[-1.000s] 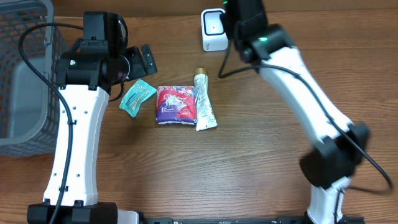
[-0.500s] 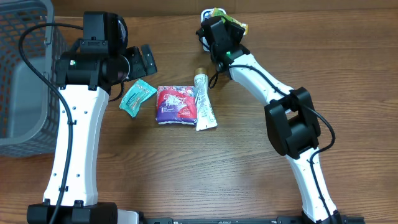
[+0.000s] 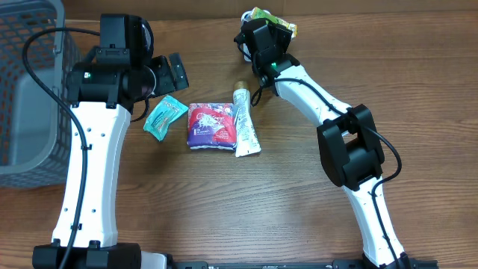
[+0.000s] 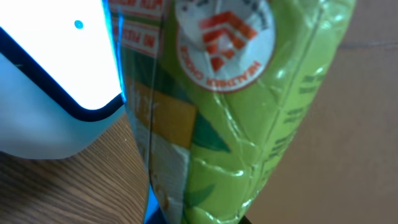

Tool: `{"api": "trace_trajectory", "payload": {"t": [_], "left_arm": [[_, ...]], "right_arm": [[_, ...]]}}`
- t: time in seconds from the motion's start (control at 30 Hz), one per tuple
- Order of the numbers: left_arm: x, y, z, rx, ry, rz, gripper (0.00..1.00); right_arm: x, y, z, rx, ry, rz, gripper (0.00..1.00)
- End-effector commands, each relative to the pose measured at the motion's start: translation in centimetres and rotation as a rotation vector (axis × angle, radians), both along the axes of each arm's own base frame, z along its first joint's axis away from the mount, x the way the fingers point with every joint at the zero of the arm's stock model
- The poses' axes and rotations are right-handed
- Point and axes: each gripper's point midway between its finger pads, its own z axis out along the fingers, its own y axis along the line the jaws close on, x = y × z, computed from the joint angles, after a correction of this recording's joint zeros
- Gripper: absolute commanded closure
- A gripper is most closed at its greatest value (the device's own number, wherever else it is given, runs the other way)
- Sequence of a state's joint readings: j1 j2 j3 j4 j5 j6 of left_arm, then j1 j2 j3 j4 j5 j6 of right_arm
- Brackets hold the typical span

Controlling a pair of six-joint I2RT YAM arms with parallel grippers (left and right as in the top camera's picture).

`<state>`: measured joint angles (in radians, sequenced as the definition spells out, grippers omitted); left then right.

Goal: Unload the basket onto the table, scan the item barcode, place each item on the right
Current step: 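Lift the juice pouch and hold it in front of the white scanner, then carry the juice pouch to the right side and release it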

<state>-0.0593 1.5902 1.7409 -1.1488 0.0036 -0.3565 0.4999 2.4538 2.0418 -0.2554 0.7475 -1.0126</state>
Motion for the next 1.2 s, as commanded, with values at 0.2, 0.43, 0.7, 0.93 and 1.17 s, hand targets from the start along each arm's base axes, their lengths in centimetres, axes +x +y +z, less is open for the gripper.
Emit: {"api": "trace_trajectory", "payload": {"t": [0.2,0.43,0.7,0.93,1.17], "left_arm": [[0.2,-0.1,0.1,0.007,-0.004,-0.019,0.01],[0.2,-0.1,0.1,0.007,-0.004,-0.019,0.01],[0.2,-0.1,0.1,0.007,-0.004,-0.019,0.00],[0.2,-0.1,0.1,0.007,-0.004,-0.019,0.00],[0.2,-0.1,0.1,0.007,-0.004,-0.019,0.00]], "right_arm": [[-3.1,3.1,5.4,0.234,0.008,0.019,0.96],[-12.3,6.1,13.9,0.717,0.262,0.163,0.96],[-20.7,0.0,20.5,1.270,0.435,-0.207,0.96],[-21.8,-10.4,13.8,1.357,0.479,-0.812,0.96],[-21.5,-17.0,3.1,1.441,0.485,-1.123,0.96]]}}
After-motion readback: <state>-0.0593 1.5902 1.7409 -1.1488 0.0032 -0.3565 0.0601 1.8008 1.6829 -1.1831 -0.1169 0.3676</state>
